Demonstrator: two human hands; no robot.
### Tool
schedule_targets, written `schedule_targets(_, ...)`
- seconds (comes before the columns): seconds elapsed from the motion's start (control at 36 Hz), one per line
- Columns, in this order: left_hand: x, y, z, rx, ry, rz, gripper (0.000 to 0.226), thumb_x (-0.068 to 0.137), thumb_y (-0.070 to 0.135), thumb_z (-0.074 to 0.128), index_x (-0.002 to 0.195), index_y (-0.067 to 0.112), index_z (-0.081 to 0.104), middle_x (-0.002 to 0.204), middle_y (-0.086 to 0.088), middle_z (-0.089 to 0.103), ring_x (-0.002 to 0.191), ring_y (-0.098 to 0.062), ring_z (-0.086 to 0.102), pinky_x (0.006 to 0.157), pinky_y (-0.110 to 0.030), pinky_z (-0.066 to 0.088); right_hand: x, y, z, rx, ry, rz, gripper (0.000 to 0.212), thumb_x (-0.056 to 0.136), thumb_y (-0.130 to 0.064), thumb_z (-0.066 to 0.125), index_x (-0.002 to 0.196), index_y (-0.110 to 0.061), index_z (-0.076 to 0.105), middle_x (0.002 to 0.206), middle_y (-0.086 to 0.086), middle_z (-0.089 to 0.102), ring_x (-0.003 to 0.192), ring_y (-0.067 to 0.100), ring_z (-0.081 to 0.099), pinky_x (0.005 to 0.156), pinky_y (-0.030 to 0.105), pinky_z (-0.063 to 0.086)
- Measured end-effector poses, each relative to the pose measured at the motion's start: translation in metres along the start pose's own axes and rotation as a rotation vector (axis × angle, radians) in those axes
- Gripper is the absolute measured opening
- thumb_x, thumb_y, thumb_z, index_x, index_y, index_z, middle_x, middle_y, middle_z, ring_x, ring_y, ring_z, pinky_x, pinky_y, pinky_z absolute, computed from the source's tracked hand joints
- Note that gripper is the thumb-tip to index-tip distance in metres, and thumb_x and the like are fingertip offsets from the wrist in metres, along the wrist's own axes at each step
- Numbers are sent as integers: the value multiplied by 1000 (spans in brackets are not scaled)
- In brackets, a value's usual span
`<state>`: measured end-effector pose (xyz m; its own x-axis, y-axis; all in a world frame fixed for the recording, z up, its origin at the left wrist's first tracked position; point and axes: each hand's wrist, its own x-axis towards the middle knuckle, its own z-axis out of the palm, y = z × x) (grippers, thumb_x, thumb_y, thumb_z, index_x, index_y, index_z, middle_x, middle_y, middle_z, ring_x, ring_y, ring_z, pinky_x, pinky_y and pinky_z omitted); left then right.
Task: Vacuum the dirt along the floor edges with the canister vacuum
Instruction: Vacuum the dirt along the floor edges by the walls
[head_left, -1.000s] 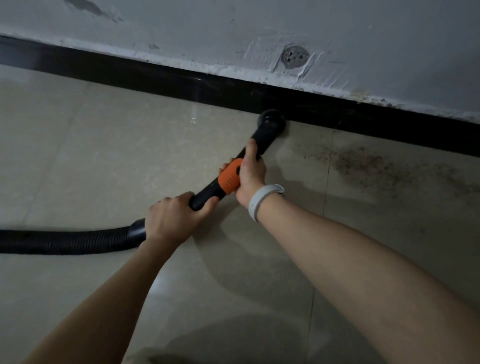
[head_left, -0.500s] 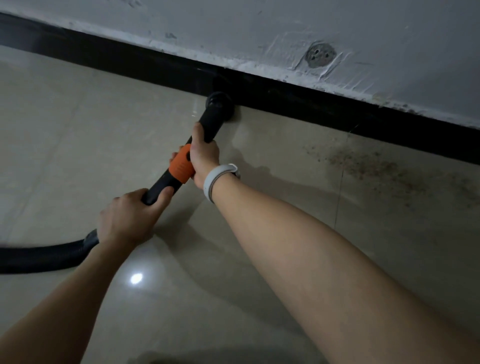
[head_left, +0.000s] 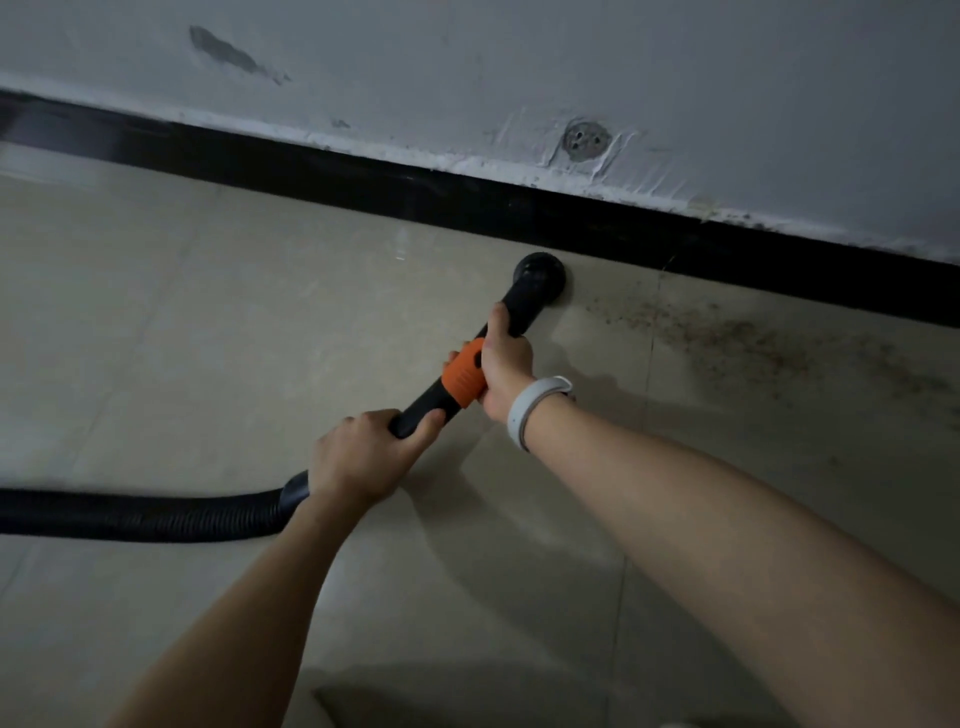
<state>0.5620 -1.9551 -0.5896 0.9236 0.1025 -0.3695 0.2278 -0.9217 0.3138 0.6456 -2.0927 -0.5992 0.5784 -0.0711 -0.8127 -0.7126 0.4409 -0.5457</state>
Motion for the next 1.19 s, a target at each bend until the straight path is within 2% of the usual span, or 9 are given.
schedule_targets(0.14, -14, 5, 7, 9, -48, 20, 55, 85, 70, 38, 61, 22, 50, 55, 3, 53, 53, -17, 50, 54, -27, 36, -13, 7, -21, 5, 28, -3, 46, 98, -48, 46, 111, -4, 50, 64, 5, 59, 59, 20, 62, 85, 45, 57)
schedule_targets(0.28, -20, 18, 8, 15, -96, 44, 55, 85, 69, 38, 60, 22, 49, 55, 3, 52, 55, -18, 50, 53, -27, 34, -24, 2, -39, 17, 46, 11, 50, 98, -48, 46, 120, -3, 51, 68, 6, 60, 61, 20, 63, 81, 40, 58)
schedule_targets(0.36, -19, 29, 10, 0, -116, 50, 57, 84, 71, 37, 60, 22, 49, 56, 3, 52, 55, -18, 51, 55, -28, 35, -26, -4, -48, 3, 78, 1, 49, 98, -49, 44, 117, -4, 52, 69, 5, 61, 63, 20, 64, 84, 40, 57)
schedule_targets(0.56, -20, 56, 15, 18, -140, 64, 58, 84, 73, 36, 60, 22, 49, 58, 3, 54, 59, -19, 54, 56, -27, 37, -31, -19, -68, 19, 143, 12, 44, 99, -47, 44, 86, -5, 52, 60, 6, 59, 61, 21, 62, 88, 44, 56)
schedule_targets(0.72, -22, 75, 19, 31, -161, 97, 57, 85, 72, 36, 60, 22, 48, 58, 4, 54, 59, -18, 54, 57, -27, 38, -33, -25, -90, 40, 169, 3, 44, 99, -47, 44, 105, -4, 53, 63, 5, 60, 60, 19, 62, 83, 38, 57)
schedule_targets(0.86, -27, 88, 26, 32, -193, 131, 56, 85, 72, 36, 61, 23, 49, 59, 5, 55, 60, -18, 55, 59, -27, 39, -36, -26, -108, 44, 203, 7, 44, 99, -48, 44, 90, -6, 53, 57, 4, 59, 60, 19, 61, 84, 39, 57)
schedule_targets(1.0, -32, 96, 35, 39, -218, 172, 56, 84, 74, 35, 63, 25, 51, 61, 5, 55, 60, -18, 55, 58, -26, 39, -42, -24, -126, 98, 232, -13, 43, 99, -46, 45, 95, -4, 53, 64, 6, 59, 60, 19, 61, 81, 38, 57)
schedule_targets(1.11, -38, 103, 41, 56, -234, 210, 55, 85, 73, 36, 64, 25, 52, 62, 7, 57, 61, -15, 56, 58, -26, 39, -49, -22, -141, 142, 253, -17, 46, 99, -46, 46, 109, -1, 52, 72, 9, 61, 60, 20, 63, 78, 38, 58)
schedule_targets(1.19, -41, 111, 45, 72, -250, 228, 55, 84, 74, 35, 66, 25, 53, 64, 7, 58, 63, -15, 57, 60, -26, 40, -52, -22, -151, 143, 286, -20, 45, 99, -46, 46, 102, -1, 53, 70, 9, 61, 58, 20, 62, 78, 40, 58)
